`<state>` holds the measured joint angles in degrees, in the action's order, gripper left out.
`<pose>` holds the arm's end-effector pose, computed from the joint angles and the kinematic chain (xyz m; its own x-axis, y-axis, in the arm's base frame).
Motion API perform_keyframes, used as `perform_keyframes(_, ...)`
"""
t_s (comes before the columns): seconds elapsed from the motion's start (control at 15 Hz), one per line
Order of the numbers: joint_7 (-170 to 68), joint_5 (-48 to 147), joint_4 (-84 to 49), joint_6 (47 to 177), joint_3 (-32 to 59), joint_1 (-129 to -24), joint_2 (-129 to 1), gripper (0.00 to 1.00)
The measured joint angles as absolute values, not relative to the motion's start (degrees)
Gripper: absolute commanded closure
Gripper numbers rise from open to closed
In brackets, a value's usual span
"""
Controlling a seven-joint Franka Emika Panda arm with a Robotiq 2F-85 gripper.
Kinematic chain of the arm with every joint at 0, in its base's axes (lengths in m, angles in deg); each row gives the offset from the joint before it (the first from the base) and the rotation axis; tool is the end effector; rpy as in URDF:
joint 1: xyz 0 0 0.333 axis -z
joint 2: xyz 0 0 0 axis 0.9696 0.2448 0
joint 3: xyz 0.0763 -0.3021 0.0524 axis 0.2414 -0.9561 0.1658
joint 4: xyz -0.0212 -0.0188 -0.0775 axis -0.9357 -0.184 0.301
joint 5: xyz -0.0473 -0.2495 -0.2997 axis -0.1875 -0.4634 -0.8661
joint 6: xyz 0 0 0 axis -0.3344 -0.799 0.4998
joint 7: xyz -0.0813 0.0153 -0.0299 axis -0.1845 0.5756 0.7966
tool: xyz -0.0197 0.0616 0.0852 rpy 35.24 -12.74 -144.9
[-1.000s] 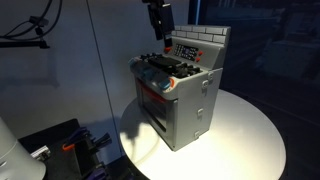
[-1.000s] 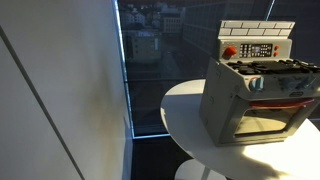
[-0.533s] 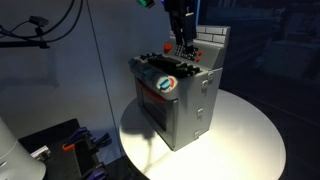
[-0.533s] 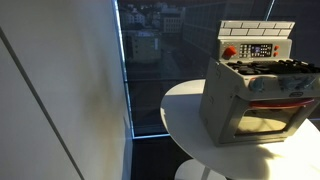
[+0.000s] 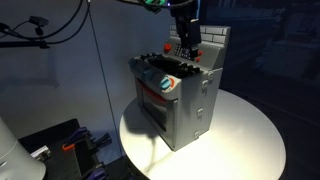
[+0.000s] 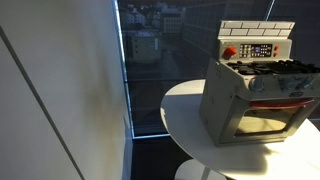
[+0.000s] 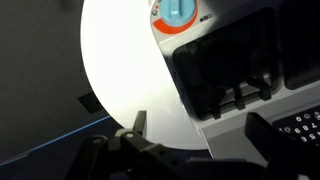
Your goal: Press the top button on the right side of the stove
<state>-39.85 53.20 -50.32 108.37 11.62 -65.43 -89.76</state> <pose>0.5016 -0.1505 0.4807 0.8100 -0.5363 0.2372 -0.5292 -0.8428 -0.0983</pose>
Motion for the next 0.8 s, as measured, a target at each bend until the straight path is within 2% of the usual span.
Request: perform_keyframes(0.8,-39.85,54.08,-49.32,108.37,11.62,-65.51,-87.59,0.00)
